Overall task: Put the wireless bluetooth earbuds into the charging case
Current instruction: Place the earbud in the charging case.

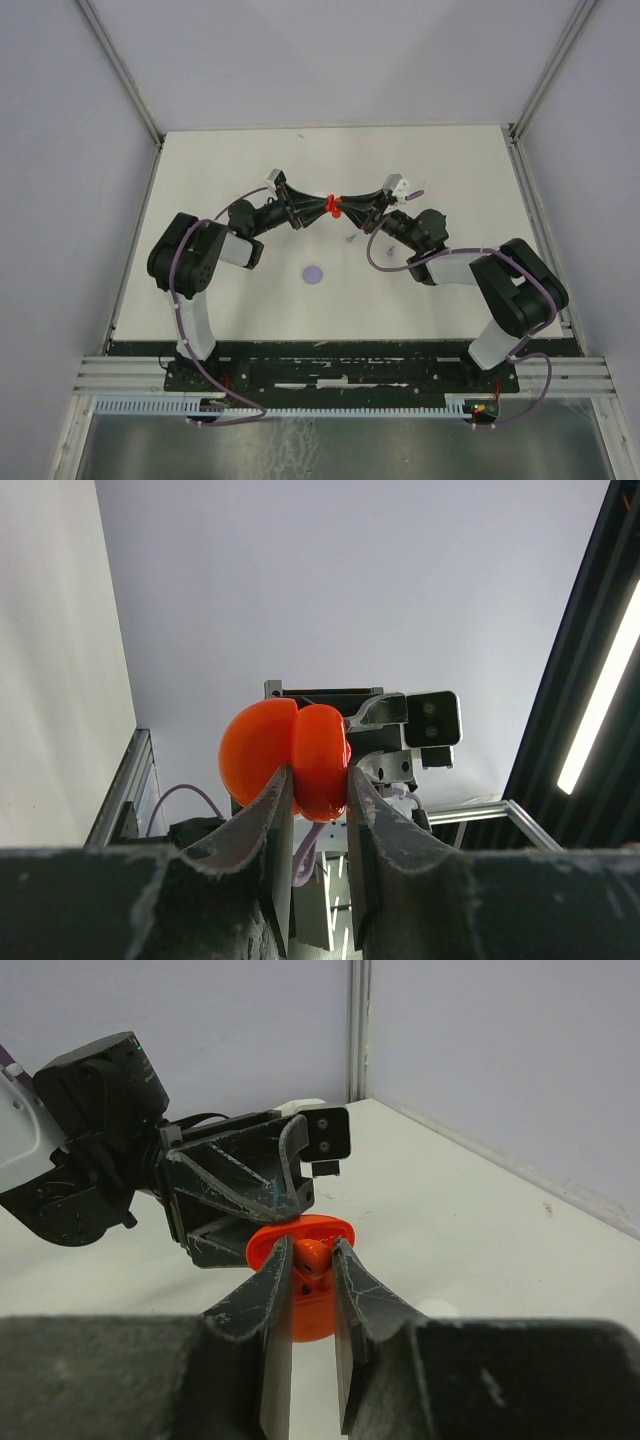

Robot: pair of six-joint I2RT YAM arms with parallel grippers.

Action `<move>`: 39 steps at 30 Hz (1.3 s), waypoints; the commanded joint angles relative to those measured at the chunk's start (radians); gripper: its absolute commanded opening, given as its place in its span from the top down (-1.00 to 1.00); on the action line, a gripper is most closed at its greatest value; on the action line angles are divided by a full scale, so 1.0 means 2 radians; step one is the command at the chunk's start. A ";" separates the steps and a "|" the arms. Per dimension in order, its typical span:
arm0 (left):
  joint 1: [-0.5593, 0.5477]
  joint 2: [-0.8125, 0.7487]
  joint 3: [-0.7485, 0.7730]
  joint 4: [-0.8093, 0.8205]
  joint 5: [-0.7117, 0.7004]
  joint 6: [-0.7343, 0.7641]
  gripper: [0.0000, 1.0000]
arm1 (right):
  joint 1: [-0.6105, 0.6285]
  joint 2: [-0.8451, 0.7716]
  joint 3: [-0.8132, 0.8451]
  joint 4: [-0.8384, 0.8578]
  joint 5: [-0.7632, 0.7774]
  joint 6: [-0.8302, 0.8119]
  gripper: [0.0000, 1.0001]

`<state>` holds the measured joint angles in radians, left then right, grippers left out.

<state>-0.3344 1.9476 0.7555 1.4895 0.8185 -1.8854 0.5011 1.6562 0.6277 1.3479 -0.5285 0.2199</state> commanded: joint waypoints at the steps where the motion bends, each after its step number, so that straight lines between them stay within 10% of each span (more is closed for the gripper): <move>1: -0.002 -0.027 0.014 0.020 0.007 0.008 0.94 | -0.001 0.000 -0.001 0.013 -0.015 0.005 0.96; 23: -0.001 -0.026 0.018 0.001 0.003 0.024 0.94 | -0.001 -0.017 -0.013 0.043 0.001 0.028 -0.03; 34: 0.000 -0.026 0.013 -0.019 0.002 0.046 0.94 | -0.002 -0.087 -0.038 0.037 0.140 0.029 -0.43; 39: 0.004 -0.041 0.008 -0.061 -0.001 0.082 0.94 | -0.002 -0.193 0.000 -0.286 0.285 0.041 -0.15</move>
<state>-0.3332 1.9404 0.7601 1.4055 0.8181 -1.8240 0.5007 1.4376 0.5465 1.2610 -0.2176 0.2745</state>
